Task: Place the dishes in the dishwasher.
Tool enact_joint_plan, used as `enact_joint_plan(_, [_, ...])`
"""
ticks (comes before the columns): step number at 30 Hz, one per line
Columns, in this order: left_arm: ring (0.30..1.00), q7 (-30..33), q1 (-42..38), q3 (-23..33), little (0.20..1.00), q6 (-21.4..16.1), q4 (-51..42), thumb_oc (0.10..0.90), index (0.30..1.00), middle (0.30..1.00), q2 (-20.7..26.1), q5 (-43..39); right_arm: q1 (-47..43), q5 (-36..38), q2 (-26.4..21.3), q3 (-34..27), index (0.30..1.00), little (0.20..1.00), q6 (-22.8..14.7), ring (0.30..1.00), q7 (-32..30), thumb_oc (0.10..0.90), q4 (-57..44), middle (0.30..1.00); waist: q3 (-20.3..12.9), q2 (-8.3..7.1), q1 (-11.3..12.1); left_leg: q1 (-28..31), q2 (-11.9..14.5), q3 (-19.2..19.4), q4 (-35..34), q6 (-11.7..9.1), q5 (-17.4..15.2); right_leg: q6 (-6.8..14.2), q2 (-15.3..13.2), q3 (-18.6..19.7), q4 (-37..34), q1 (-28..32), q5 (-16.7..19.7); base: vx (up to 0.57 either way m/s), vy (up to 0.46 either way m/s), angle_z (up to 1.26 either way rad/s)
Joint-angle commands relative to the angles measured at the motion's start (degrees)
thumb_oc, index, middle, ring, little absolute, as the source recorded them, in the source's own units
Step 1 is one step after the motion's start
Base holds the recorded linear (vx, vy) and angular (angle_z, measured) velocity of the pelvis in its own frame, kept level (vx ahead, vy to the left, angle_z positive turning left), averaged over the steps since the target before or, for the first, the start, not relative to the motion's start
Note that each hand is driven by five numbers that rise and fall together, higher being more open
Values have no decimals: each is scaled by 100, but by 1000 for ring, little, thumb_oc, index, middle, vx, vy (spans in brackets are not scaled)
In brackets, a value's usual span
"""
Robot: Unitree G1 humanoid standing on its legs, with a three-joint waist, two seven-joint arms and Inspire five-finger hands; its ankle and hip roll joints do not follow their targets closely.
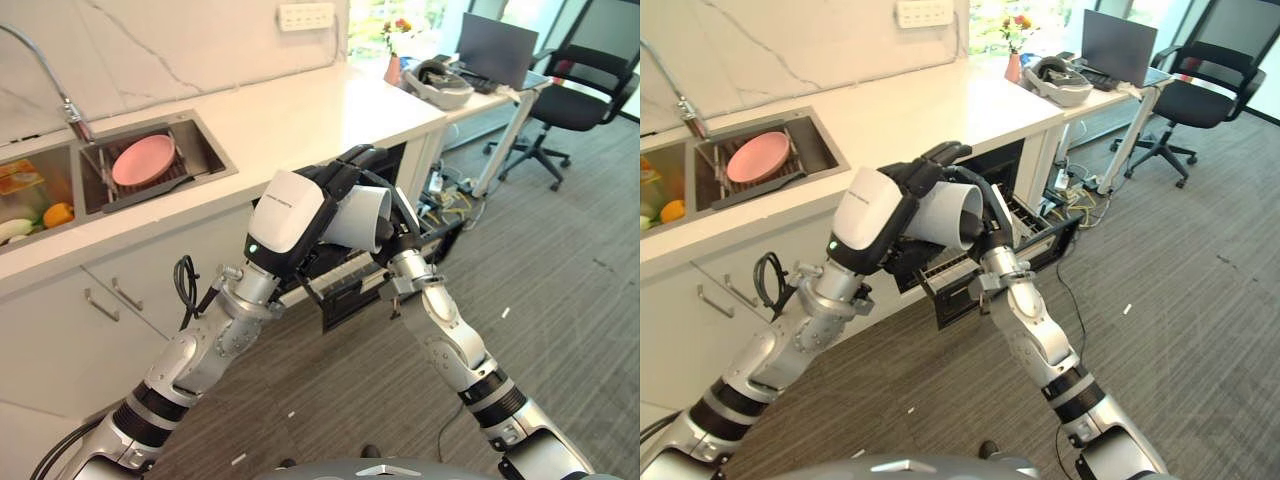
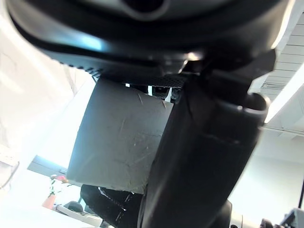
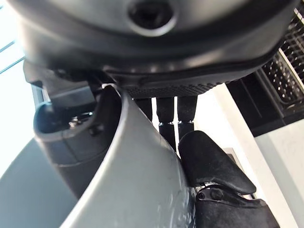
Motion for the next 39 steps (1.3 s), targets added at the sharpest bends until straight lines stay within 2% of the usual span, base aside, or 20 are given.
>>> enact_joint_plan(1, [900, 1173, -169, 1388, 900, 517, 132, 800, 900, 900, -39, -672, -320, 1199, 369, -1493, 300, 300, -1286, 300, -574, 400, -482, 300, -356, -142, -61, 107, 198, -358, 25, -277, -318, 613, -386, -273, 103, 111, -295, 14, 0, 6])
enact_joint_plan(6, [900, 1116, 592, 1850, 900, 502, 175, 800, 900, 900, -313, -1269, -184, 1128, 406, -1954, 300, 300, -1467, 300, -860, 400, -468, 300, -353, -141, 16, 105, 186, -446, 25, -274, -315, 588, -388, -345, 103, 163, -314, 8, -2, 11])
enact_joint_plan(10, [900, 1165, 803, 2081, 900, 490, 167, 800, 900, 900, -465, -1652, -139, 1113, 430, -2191, 300, 300, -1577, 300, -1015, 400, -445, 300, -346, -159, 67, 89, 193, -494, 25, -274, -315, 579, -394, -388, 103, 181, -327, 7, -5, 6])
enact_joint_plan(12, [900, 1191, 1022, 2218, 900, 410, 136, 800, 900, 900, -769, -2335, -105, 1073, 436, -2527, 300, 300, -1705, 300, -1207, 400, -454, 300, -338, -172, 110, 60, 186, -556, 25, -267, -309, 569, -392, -451, 104, 190, -336, 0, -2, 4])
enact_joint_plan(13, [900, 1191, 1022, 2218, 900, 410, 136, 800, 900, 900, -769, -2335, -105, 1073, 436, -2527, 300, 300, -1705, 300, -1207, 400, -454, 300, -338, -172, 110, 60, 186, -556, 25, -267, -309, 569, -392, -451, 104, 190, -336, -1, -1, 8])
enact_joint_plan(15, [900, 1179, 1115, 2186, 900, 239, 47, 800, 900, 900, -1127, -3378, -145, 1063, 459, -2841, 300, 300, -1868, 300, -1445, 400, -480, 300, -337, -185, 131, 36, 181, -602, 25, -263, -302, 556, -387, -502, 106, 200, -350, -1, -2, 18])
enact_joint_plan(16, [900, 1179, 1115, 2186, 900, 239, 47, 800, 900, 900, -1127, -3378, -145, 1063, 459, -2841, 300, 300, -1868, 300, -1445, 400, -480, 300, -337, -185, 131, 36, 181, -602, 25, -263, -302, 556, -387, -502, 106, 200, -350, 5, -9, 18])
enact_joint_plan(18, [900, 826, 1104, 1972, 900, -321, -60, 800, 900, 900, -1490, -5314, -309, 1166, 566, -3285, 300, 300, -2216, 300, -1684, 400, -455, 300, -338, -196, 149, 0, 176, -683, 25, -257, -288, 546, -386, -562, 103, 210, -376, 5, -6, 17])
enact_joint_plan(19, [900, 719, 1090, 1925, 900, -470, -56, 800, 900, 900, -1603, -5854, -359, 1207, 605, -3421, 300, 300, -2336, 300, -1734, 400, -475, 300, -340, -199, 148, -5, 175, -703, 25, -256, -289, 540, -381, -573, 104, 217, -391, 5, -2, 22])
enact_joint_plan(23, [900, 250, 1086, 1611, 900, -642, 158, 800, 900, 900, -1972, -7808, -504, 1378, 726, -3733, 300, 300, -2649, 300, -1848, 400, -562, 300, -353, -194, 130, -29, 174, -756, 25, -254, -287, 531, -371, -602, 103, 227, -420, 10, -9, 12])
enact_joint_plan(26, [900, 4, 1148, 1500, 900, -542, 170, 800, 900, 900, -2069, -8622, -582, 1467, 752, -3919, 300, 300, -2804, 300, -1913, 400, -576, 300, -348, -179, 98, -34, 172, -780, 25, -248, -292, 526, -364, -586, 103, 219, -432, -1, -6, 12])
enact_joint_plan(29, [900, -133, 1172, 1462, 900, -472, 199, 800, 900, 900, -2097, -8964, -621, 1503, 781, -3980, 300, 300, -2848, 300, -1936, 400, -640, 300, -344, -159, 75, -28, 173, -776, 25, -243, -291, 523, -357, -564, 103, 205, -437, 2, -1, -4])
enact_joint_plan(31, [900, -345, 1245, 1385, 900, -339, 347, 800, 900, 900, -2196, -9562, -590, 1538, 797, -4040, 300, 300, -2788, 300, -1882, 400, -759, 300, -346, -127, 17, -12, 178, -746, 25, -242, -294, 523, -343, -519, 103, 200, -451, 10, -6, -10])
enact_joint_plan(36, [900, -374, 1295, 1393, 900, -225, 426, 800, 900, 900, -2168, -9490, -478, 1347, 661, -4057, 300, 300, -2562, 300, -1902, 400, -670, 300, -334, -107, -36, 8, 196, -684, 25, -242, -302, 527, -338, -474, 103, 184, -456, -7, -6, -11])
enact_joint_plan(39, [900, -347, 1343, 1389, 900, -122, 628, 800, 900, 900, -2133, -9232, -319, 912, 362, -3990, 300, 300, -2094, 300, -1931, 400, -470, 300, -304, -111, -51, 9, 204, -628, 25, -245, -294, 532, -339, -462, 103, 167, -443, -26, -7, -9])
